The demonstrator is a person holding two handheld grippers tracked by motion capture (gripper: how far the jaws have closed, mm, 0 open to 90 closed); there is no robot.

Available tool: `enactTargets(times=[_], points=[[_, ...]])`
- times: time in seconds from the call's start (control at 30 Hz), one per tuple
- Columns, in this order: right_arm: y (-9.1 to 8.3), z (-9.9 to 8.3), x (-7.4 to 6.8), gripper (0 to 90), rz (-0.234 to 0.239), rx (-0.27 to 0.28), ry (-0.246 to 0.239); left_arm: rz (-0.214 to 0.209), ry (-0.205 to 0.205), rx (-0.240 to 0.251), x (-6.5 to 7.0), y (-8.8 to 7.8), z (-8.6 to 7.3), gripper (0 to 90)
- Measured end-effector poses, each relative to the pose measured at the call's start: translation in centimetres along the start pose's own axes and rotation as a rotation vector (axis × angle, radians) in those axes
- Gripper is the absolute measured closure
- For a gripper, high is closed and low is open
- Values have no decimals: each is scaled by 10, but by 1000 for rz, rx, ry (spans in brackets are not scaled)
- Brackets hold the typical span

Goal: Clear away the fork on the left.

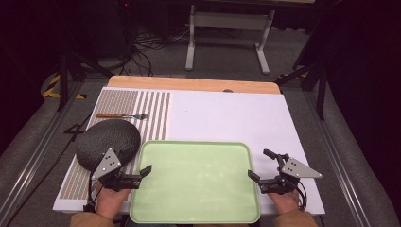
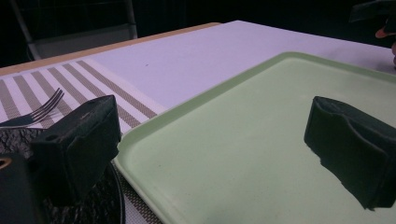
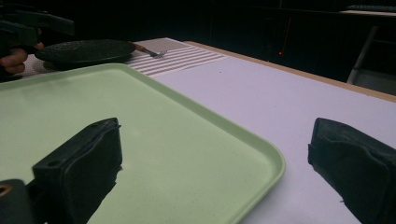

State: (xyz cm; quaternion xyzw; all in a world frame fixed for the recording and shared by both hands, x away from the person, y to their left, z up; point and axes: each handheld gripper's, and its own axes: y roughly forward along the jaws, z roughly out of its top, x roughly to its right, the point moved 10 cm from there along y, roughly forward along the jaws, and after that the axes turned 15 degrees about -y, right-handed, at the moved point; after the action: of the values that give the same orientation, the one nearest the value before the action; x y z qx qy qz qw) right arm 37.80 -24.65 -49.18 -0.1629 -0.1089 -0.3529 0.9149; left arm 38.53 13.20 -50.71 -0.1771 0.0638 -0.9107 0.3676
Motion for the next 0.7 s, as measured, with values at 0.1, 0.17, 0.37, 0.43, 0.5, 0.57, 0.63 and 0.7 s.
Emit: enactTargets(times=[0.1, 0.17, 0.37, 0.43, 0.5, 0.57, 0.63, 0.7], points=[[0, 0, -1, 50, 4, 1, -2, -7, 3, 3, 1, 0, 0, 49], [0, 1, -2, 57, 10, 3, -3, -14, -4, 17, 1, -1, 1, 49], [0, 0, -3, 69, 20, -3, 1, -40, -36, 28, 1, -3, 4, 48], [0, 0, -3, 76, 23, 0, -2, -58, -56, 27, 2, -4, 7, 56], [-1, 0, -4, 76, 24, -1, -3, -68, -47, 30, 3, -6, 9, 48], [-1, 1, -4, 76, 24, 0, -2, -58, -29, 21, 4, -6, 11, 47], [-1, 0, -4, 76, 25, -1, -2, -49, -7, 7, 6, -6, 12, 45], [-1, 1, -4, 76, 26, 2, -2, -39, -1, -20, 6, -6, 13, 45]])
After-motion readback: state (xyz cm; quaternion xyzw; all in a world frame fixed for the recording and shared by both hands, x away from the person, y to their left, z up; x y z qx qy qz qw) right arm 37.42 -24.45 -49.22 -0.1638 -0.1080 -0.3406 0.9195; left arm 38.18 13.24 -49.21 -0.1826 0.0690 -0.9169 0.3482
